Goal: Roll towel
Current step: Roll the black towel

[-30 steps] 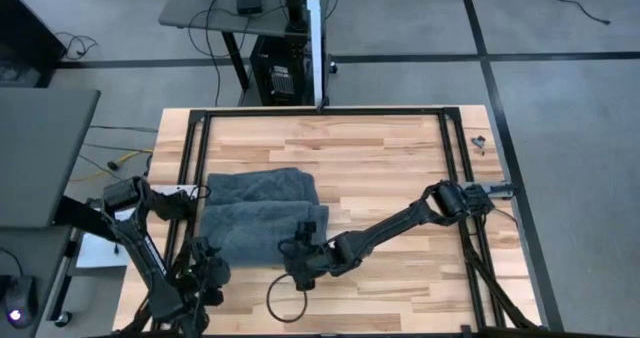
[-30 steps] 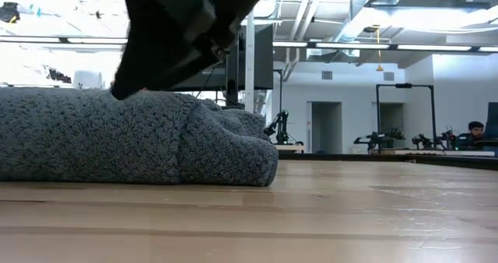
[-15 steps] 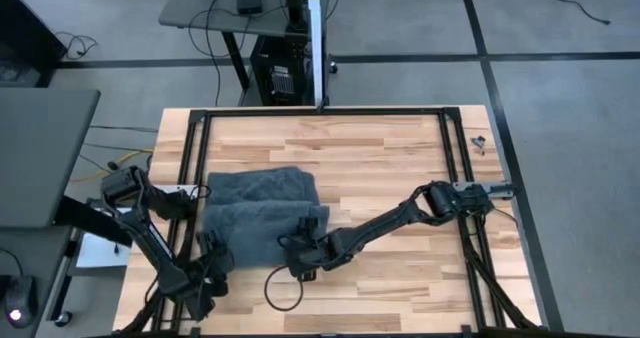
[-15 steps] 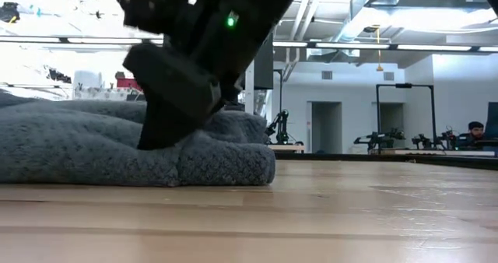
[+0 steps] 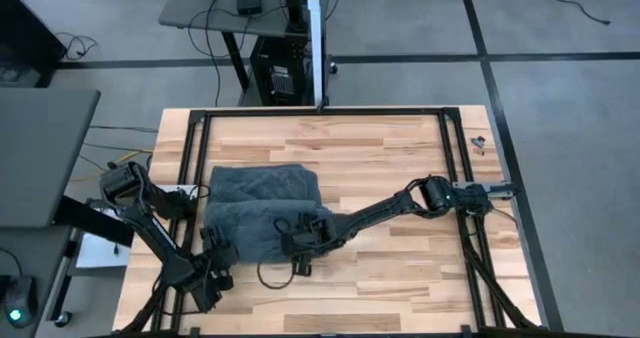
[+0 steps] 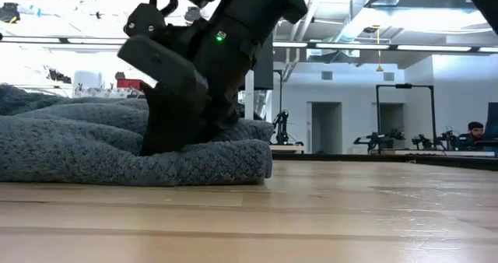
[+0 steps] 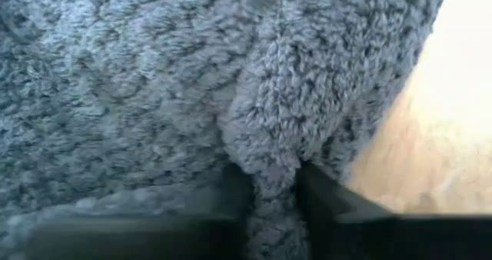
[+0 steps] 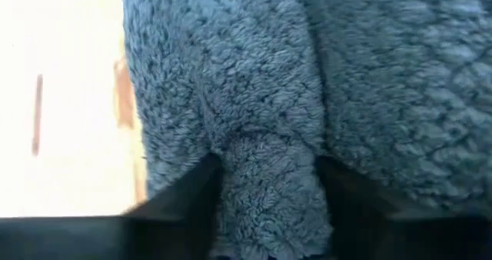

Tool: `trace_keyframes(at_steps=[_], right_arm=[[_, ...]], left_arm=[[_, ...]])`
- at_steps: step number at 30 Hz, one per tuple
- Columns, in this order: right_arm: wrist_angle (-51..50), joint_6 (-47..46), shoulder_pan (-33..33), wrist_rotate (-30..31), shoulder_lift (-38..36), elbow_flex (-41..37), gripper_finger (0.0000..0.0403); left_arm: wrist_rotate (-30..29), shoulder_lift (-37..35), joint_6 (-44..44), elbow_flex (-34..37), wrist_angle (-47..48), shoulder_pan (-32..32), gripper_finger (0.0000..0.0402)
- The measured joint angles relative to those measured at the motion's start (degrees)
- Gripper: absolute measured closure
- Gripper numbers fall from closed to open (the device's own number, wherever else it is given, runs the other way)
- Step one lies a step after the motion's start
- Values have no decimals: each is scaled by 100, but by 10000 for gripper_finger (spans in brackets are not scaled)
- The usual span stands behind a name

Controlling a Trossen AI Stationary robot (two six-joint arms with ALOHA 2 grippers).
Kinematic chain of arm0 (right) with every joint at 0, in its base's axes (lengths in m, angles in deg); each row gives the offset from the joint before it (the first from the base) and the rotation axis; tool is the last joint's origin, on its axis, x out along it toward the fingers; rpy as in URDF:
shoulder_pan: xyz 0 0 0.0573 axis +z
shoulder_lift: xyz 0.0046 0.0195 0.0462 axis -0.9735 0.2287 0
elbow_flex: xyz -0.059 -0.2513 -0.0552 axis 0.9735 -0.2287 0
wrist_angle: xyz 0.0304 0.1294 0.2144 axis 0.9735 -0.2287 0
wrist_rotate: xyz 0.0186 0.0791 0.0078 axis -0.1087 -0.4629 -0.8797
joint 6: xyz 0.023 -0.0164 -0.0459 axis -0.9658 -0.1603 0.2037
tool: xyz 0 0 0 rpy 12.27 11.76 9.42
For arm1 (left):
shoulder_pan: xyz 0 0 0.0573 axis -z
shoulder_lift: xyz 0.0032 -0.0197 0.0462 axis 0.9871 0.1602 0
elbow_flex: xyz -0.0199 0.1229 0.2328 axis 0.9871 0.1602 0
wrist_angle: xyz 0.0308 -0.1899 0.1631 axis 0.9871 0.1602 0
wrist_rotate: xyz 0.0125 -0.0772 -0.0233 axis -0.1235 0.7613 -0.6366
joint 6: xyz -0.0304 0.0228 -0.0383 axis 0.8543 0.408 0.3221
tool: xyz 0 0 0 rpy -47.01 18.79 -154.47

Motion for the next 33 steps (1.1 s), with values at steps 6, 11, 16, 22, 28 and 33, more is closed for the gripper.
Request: trace_keyframes(at_steps=[6, 11, 16, 22, 28, 33], right_arm=[[336, -474, -12, -1635, 18, -11, 387], [476, -603, 248, -2565, -203, -33, 397], [485, -599, 427, -2873, -691, -35, 400], [310, -508, 332, -2963, -1303, -39, 401], [78, -337, -358, -3299, -1572, -39, 401], [-359, -19, -968, -3690, -1571, -48, 401]], left_arm=[[351, -536, 642, 55, -245, 163, 392], [1266, -1794, 1028, 196, -1192, 258, 396], [1608, -2755, 1215, 454, -2114, 262, 397], [1644, -3629, 1133, 453, -1789, -11, 394], [1709, -4487, 850, 454, -803, -619, 394], [1485, -5153, 669, 453, 10, -1217, 393]])
